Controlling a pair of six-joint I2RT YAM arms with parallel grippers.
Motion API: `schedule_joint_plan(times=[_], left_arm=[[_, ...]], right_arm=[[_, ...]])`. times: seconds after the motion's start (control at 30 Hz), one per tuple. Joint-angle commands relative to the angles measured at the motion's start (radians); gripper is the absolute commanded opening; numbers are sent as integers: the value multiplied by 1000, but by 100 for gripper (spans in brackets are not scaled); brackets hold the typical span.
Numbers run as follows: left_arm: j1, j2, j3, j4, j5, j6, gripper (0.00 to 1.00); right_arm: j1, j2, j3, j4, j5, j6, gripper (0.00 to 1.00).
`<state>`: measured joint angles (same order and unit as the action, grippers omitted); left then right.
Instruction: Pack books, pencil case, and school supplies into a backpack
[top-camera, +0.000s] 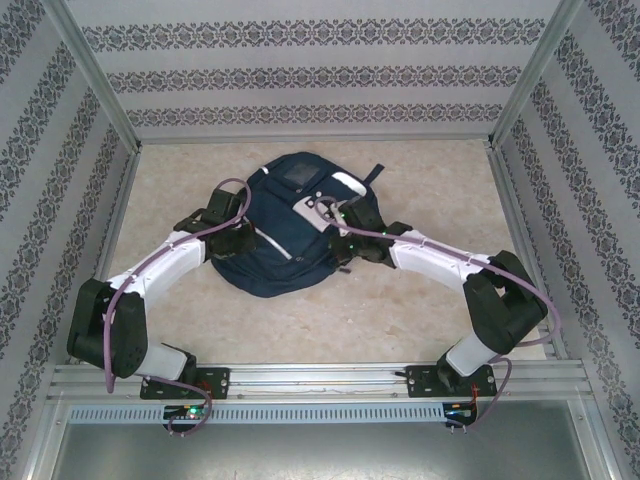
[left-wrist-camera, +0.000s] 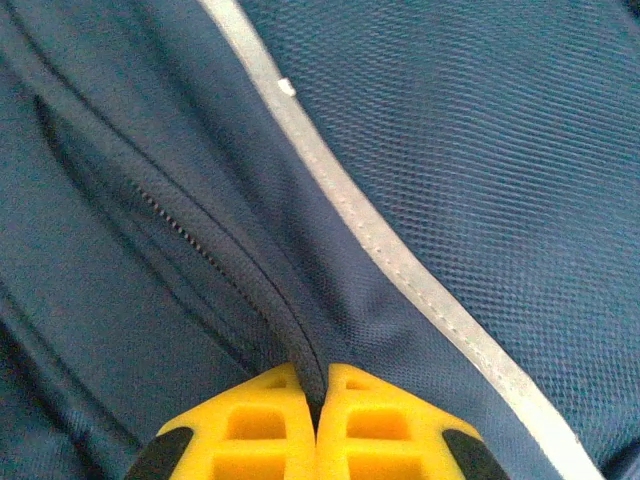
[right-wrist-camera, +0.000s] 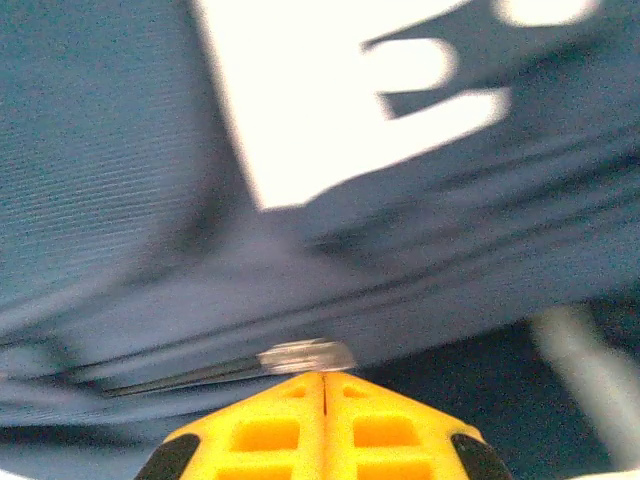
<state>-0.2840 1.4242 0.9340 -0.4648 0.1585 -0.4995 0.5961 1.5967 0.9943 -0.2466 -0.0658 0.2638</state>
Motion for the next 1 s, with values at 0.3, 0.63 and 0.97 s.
schedule_joint_plan(times=[0.3,0.63,0.97], left_arm=[[23,-1,38,-124,97,69,16],[31,-109,146,-192,-26,138,74],[34,-467,-164,289,-383,437,100]], right_arm=[[-74,-50,18,-46,-246,72,15],[-98,-356,-110,-31,43,37,68],[-141,-652,-372,202,497,-138,95]])
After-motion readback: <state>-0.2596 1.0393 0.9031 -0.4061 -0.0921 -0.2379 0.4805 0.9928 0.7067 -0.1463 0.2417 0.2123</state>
